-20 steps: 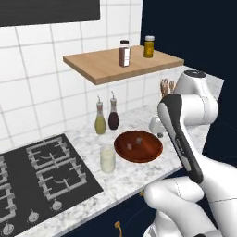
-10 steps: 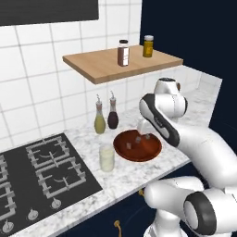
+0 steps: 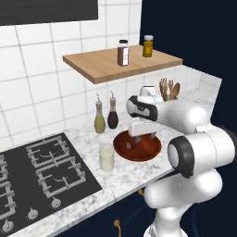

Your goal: Grab a lemon wedge from the fridge and one ice cube from the ice bowl, and put them in the glass of lemonade.

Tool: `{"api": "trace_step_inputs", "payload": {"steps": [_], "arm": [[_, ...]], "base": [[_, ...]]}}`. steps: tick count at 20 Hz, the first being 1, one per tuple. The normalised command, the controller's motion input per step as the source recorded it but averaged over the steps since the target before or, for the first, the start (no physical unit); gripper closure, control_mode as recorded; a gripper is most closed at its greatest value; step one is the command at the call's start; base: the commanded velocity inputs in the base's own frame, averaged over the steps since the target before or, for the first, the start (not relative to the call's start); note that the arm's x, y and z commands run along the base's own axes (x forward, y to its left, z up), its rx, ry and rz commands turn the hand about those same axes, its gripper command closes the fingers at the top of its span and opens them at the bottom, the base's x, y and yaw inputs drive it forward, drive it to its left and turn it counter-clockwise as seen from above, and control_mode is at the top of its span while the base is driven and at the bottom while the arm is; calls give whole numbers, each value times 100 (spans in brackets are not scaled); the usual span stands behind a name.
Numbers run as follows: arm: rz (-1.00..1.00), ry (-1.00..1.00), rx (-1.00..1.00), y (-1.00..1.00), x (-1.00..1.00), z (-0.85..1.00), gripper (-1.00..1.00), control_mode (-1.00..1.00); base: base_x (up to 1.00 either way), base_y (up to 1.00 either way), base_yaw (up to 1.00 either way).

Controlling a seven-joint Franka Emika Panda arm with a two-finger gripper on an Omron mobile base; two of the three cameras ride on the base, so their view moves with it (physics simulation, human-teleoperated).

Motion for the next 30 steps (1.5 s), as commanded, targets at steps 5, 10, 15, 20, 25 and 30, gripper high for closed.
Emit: {"api": "trace_step_inputs", "payload": {"steps": [5, 10, 15, 20, 25, 30], "arm": [[1, 0, 0, 1, 14, -33, -100, -100], [1, 0, 0, 43, 0, -20, -100, -100], [-4, 2, 2, 30, 45, -36, -100, -100], [-8, 2, 2, 17, 33, -27, -100, -100], [-2, 0, 0, 0, 9, -27, -100, -100], [-2, 1, 0, 0, 11, -35, -100, -100]], "base": [[0, 0, 0], [0, 0, 0], [0, 0, 0], [0, 0, 0], [0, 0, 0], [0, 0, 0]]}}
